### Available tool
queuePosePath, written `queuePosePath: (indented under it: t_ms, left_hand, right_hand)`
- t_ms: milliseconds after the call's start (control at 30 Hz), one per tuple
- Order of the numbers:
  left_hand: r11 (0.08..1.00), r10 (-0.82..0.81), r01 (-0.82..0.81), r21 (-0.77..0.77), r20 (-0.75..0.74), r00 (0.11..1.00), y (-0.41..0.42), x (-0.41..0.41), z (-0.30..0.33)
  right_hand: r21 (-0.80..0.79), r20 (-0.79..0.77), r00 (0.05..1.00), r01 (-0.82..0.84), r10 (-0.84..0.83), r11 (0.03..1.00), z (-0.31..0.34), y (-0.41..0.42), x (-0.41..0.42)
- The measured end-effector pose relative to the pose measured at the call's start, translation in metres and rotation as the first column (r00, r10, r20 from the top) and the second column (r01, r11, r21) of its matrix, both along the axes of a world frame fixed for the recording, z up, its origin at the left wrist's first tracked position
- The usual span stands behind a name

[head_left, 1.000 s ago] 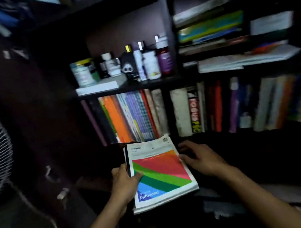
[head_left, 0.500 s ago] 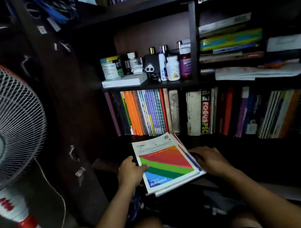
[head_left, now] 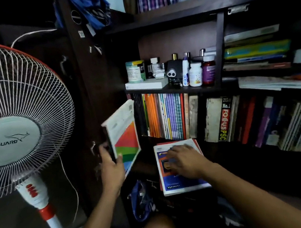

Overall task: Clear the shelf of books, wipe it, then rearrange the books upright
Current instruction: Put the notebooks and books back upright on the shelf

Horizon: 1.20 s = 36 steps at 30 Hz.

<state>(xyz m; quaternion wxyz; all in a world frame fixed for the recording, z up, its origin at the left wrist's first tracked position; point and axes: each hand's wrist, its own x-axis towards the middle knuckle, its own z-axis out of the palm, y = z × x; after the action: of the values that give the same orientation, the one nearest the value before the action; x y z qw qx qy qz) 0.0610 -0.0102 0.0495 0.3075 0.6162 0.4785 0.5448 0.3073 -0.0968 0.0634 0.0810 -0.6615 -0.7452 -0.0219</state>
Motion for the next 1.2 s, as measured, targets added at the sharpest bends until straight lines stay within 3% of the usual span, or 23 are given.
queuePosePath:
  t_ms: [100,167,267,367,433,600,700,833,967,1100,1200]
  left_hand:
    - [0.996,-0.055,0.065,0.058,-0.160,0.986,0.001,0.007,-0.007]
    - [0.993,-0.089,0.106,0.055,-0.252,0.964,-0.003,0.012,-0.013]
    - [0.983,-0.137,0.179,0.034,-0.506,0.851,-0.005,0.022,-0.026]
    - [0.984,-0.106,0.176,0.031,-0.690,0.716,-0.010,0.034,-0.035]
    - [0.983,-0.078,0.168,0.072,-0.663,0.745,-0.014,0.037,-0.036]
    - [0.983,0.043,0.028,0.179,-0.381,0.923,-0.004,0.028,-0.025]
    - [0.991,0.091,-0.062,0.119,-0.256,0.962,0.019,0.025,-0.017]
    - [0.996,0.090,-0.091,-0.001,-0.140,0.986,0.060,0.039,-0.012]
    - [0.991,0.084,-0.095,-0.092,-0.120,0.989,0.094,0.059,-0.033]
    - [0.974,0.130,-0.180,-0.135,-0.317,0.940,0.113,0.071,-0.050]
    - [0.976,0.147,-0.191,-0.102,-0.336,0.930,0.113,0.072,-0.051]
  right_hand:
    - [-0.149,0.055,0.987,-0.141,0.151,0.979,-0.008,0.028,-0.037]
    - [-0.220,0.036,0.985,-0.155,0.167,0.963,-0.026,0.036,-0.048]
    - [-0.110,-0.115,0.987,-0.122,0.110,0.986,-0.044,0.035,-0.041]
    - [-0.078,-0.133,0.989,-0.082,0.071,0.994,-0.045,0.031,-0.026]
    - [-0.066,-0.132,0.990,-0.066,0.056,0.996,-0.044,0.025,-0.016]
    - [-0.153,-0.089,0.996,-0.021,0.007,0.988,-0.033,0.009,0.006]
    - [-0.237,-0.008,1.000,-0.018,0.016,0.971,-0.009,0.018,0.003]
    - [-0.129,0.252,0.961,-0.087,0.118,0.988,0.040,0.059,-0.006]
    - [-0.087,0.503,0.838,-0.194,0.211,0.977,0.074,0.127,-0.006]
    - [-0.065,0.735,0.649,-0.218,0.195,0.974,0.068,0.183,0.003]
    - [-0.021,0.846,0.518,-0.204,0.126,0.979,0.055,0.211,0.016]
